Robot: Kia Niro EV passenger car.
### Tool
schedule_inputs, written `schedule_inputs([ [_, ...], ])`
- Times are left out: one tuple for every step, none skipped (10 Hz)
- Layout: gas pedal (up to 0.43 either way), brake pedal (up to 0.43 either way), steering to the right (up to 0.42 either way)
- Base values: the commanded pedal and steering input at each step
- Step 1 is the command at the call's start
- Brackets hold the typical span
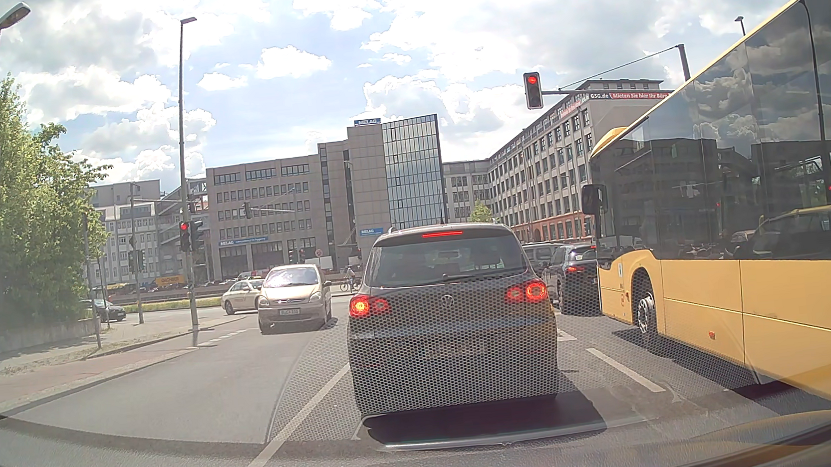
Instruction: Follow the waypoints while adhering to traffic rules and regulations
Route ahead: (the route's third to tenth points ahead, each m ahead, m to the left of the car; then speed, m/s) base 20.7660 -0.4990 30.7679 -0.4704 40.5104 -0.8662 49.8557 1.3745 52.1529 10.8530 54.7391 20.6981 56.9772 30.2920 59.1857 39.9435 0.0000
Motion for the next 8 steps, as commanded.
schedule_inputs([
  [0.000,0.287,-0.001],
  [0.000,0.287,-0.001],
  [0.000,0.287,-0.001],
  [0.000,0.287,-0.001],
  [0.000,0.287,-0.001],
  [0.000,0.287,-0.001],
  [0.000,0.287,-0.001],
  [0.000,0.287,-0.001],
])
